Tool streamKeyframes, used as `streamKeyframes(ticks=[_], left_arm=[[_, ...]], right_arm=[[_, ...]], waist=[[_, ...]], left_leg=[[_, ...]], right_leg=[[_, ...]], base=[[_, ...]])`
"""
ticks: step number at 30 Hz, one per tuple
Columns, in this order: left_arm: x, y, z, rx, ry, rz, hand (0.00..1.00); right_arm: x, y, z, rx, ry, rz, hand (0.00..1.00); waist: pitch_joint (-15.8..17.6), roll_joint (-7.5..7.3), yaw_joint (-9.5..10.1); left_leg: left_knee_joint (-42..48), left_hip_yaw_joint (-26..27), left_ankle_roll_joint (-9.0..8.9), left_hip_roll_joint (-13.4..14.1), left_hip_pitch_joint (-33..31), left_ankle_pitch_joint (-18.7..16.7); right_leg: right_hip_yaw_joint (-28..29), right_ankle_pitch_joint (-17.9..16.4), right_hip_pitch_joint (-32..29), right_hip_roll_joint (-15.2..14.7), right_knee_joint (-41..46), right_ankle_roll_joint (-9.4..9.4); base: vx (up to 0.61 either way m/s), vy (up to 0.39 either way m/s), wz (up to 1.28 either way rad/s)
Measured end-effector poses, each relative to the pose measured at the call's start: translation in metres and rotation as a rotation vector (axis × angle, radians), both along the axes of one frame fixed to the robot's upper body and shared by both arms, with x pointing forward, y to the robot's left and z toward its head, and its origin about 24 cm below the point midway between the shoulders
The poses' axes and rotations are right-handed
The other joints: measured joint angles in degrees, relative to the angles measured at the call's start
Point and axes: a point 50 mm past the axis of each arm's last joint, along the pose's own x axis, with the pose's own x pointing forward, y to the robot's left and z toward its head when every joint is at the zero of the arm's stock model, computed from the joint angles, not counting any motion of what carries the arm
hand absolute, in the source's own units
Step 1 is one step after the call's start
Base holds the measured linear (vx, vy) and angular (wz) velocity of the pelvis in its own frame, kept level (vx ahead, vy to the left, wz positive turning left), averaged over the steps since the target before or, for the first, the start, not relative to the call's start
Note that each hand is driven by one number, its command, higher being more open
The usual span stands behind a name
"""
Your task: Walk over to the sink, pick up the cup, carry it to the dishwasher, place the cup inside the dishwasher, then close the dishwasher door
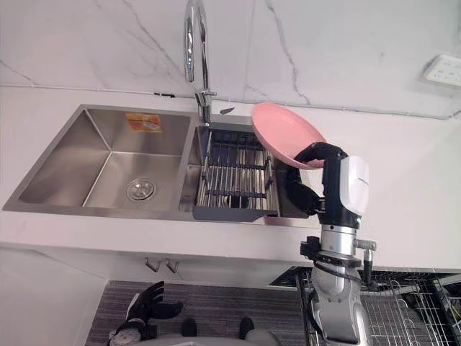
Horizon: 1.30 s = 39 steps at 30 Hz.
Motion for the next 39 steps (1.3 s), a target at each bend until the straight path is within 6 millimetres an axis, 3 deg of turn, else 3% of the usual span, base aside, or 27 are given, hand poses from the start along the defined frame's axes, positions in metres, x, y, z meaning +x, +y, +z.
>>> streamKeyframes(ticks=[4, 8, 11, 13, 15, 17, 19, 22, 24, 25, 29, 33, 39], left_arm=[[0.004, -0.004, 0.001, -0.001, -0.01, 0.003, 0.9], [0.006, -0.008, 0.001, -0.004, -0.016, 0.007, 0.9], [0.005, -0.006, 0.001, -0.002, -0.012, 0.006, 0.9], [0.006, -0.005, 0.002, -0.009, -0.024, 0.029, 0.9], [0.007, -0.004, 0.002, -0.009, -0.03, 0.042, 0.9], [0.009, -0.002, 0.004, -0.007, -0.044, 0.063, 0.9], [0.011, 0.0, 0.003, -0.004, -0.04, 0.103, 0.9], [0.009, 0.002, 0.001, -0.01, -0.011, 0.125, 0.9], [0.011, 0.004, 0.003, -0.003, -0.022, 0.114, 0.9], [0.01, 0.003, 0.003, 0.004, -0.017, 0.077, 0.9], [0.008, 0.002, 0.002, 0.011, -0.009, 0.044, 0.9], [0.005, 0.0, 0.0, 0.01, 0.006, 0.022, 0.9], [-0.004, -0.006, -0.004, 0.001, 0.034, 0.007, 0.9]], right_arm=[[-0.005, -0.009, 0.002, 0.042, -0.04, -0.066, 0.3], [-0.005, -0.009, 0.002, 0.045, -0.042, -0.068, 0.3], [-0.008, -0.012, -0.003, 0.047, -0.012, -0.085, 0.3], [-0.005, -0.012, -0.01, 0.064, 0.023, -0.094, 0.3], [-0.001, -0.011, -0.013, 0.076, 0.039, -0.103, 0.3], [0.001, -0.012, -0.017, 0.101, 0.063, -0.132, 0.3], [0.0, -0.012, -0.022, 0.107, 0.089, -0.142, 0.3], [0.001, -0.011, -0.022, 0.081, 0.096, -0.144, 0.3], [0.002, -0.011, -0.024, 0.068, 0.106, -0.144, 0.3], [0.003, -0.015, -0.037, 0.062, 0.163, -0.155, 0.3], [-0.003, -0.023, -0.058, 0.075, 0.269, -0.191, 0.3], [-0.015, -0.032, -0.067, 0.073, 0.316, -0.238, 0.3], [-0.027, -0.039, -0.074, 0.07, 0.359, -0.27, 0.3]], waist=[[0.8, 1.08, -0.29], [0.9, 2.25, -0.16], [1.1, 2.07, -1.46], [1.3, 1.93, -0.45], [1.7, 1.68, -0.08], [2.8, 1.45, 0.02], [3.6, 1.57, 0.07], [3.4, 1.13, 0.01], [3.1, 0.17, 0.3], [2.8, 0.77, 0.1], [1.7, 0.76, -0.05], [1.1, 1.02, -0.63], [-0.6, 2.55, -0.9]], left_leg=[[9.9, -1.5, -0.15, 0.5, -4.1, -4.9], [16.6, -4.8, -0.84, 0.0, -7.0, -9.7], [18.0, -2.2, -0.15, 0.0, -8.3, -10.5], [20.6, 1.6, 1.08, 0.2, -9.4, -12.1], [21.7, 3.8, 1.63, 0.5, -9.5, -12.9], [23.2, 9.3, 2.9, 1.9, -9.7, -13.5], [22.3, 14.2, 3.05, 3.8, -8.2, -13.6], [21.0, 17.1, 2.91, 4.1, -7.1, -13.6], [20.5, 18.5, 1.99, 3.6, -7.2, -13.4], [20.0, 16.7, 0.73, 4.2, -6.7, -12.6], [17.0, 14.7, -0.82, 4.5, -4.9, -11.2], [13.7, 13.6, -1.13, 3.6, -3.6, -9.3], [10.8, 12.9, -0.67, 2.2, -1.6, -8.0]], right_leg=[[-0.4, -0.4, -0.6, 0.4, 2.2, -0.38], [3.8, -2.0, -4.2, 1.2, 5.5, -0.23], [7.5, -1.2, -6.7, 1.4, 6.0, 0.41], [14.9, 1.6, -9.6, 2.6, 5.6, 1.56], [17.7, 3.0, -10.6, 3.1, 5.1, 2.04], [14.6, 2.9, -11.9, 2.0, 4.9, 0.22], [3.6, -1.5, -15.2, -0.8, 17.0, -1.47], [-0.2, -7.9, -12.7, -2.7, 23.9, -0.42], [-0.6, -9.8, -9.1, -3.3, 17.6, 0.1], [-0.3, -7.4, -6.7, -1.6, 12.5, 0.42], [0.7, -5.3, -4.8, 0.3, 8.8, -0.43], [0.5, -4.4, -3.4, 0.3, 6.5, -0.38], [0.0, -3.6, -0.9, -0.6, 3.5, 0.4]], base=[[-0.03, -0.009, 0.07], [-0.06, 0.03, -0.52], [-0.04, 0.076, -0.69], [-0.04, 0.154, -1.59], [-0.06, 0.132, -1.46], [-0.12, 0.116, -1.37], [-0.1, 0.083, -1.03], [-0.06, -0.023, -0.62], [-0.05, -0.14, -0.54], [-0.01, -0.132, -0.34], [0.02, -0.104, -0.24], [0.05, -0.041, -0.01], [0.03, 0.019, 0.08]])
